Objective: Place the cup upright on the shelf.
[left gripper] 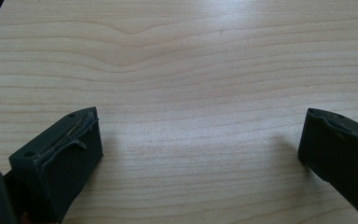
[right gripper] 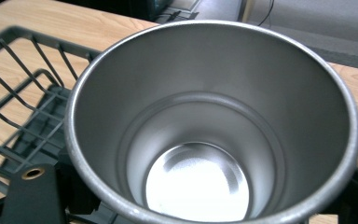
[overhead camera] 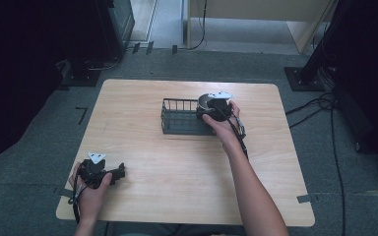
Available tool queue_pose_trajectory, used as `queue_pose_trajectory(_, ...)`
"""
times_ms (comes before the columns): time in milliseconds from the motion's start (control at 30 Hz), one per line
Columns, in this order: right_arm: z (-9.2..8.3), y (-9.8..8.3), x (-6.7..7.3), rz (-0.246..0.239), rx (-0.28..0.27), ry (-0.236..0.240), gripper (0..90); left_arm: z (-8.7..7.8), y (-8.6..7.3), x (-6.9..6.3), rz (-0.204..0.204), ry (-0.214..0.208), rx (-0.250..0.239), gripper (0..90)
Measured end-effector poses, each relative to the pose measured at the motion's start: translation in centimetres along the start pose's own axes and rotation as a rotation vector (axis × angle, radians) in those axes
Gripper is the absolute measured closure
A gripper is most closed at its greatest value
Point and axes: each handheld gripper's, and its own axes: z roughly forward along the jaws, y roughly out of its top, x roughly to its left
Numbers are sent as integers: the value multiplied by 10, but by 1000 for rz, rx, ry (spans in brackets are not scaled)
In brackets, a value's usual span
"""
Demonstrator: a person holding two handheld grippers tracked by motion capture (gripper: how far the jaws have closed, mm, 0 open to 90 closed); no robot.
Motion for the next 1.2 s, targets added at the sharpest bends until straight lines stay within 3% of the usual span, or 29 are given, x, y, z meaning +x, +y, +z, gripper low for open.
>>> queue_pose_trajectory(233,0,1,0,4,14,9,171,0,0,0,0,0,0,0)
queue_pose_trajectory(667,-8,2,-6,12,18,39,49,0,0,0,0,0,0,0)
queue_pose_trajectory(733,-12,3,-7,9,13,41,0,0,0,0,0,0,0,0)
queue_pose_trajectory(1200,-45,12,-7,-18,-36,55,0,0,0,0,0,0,0,0)
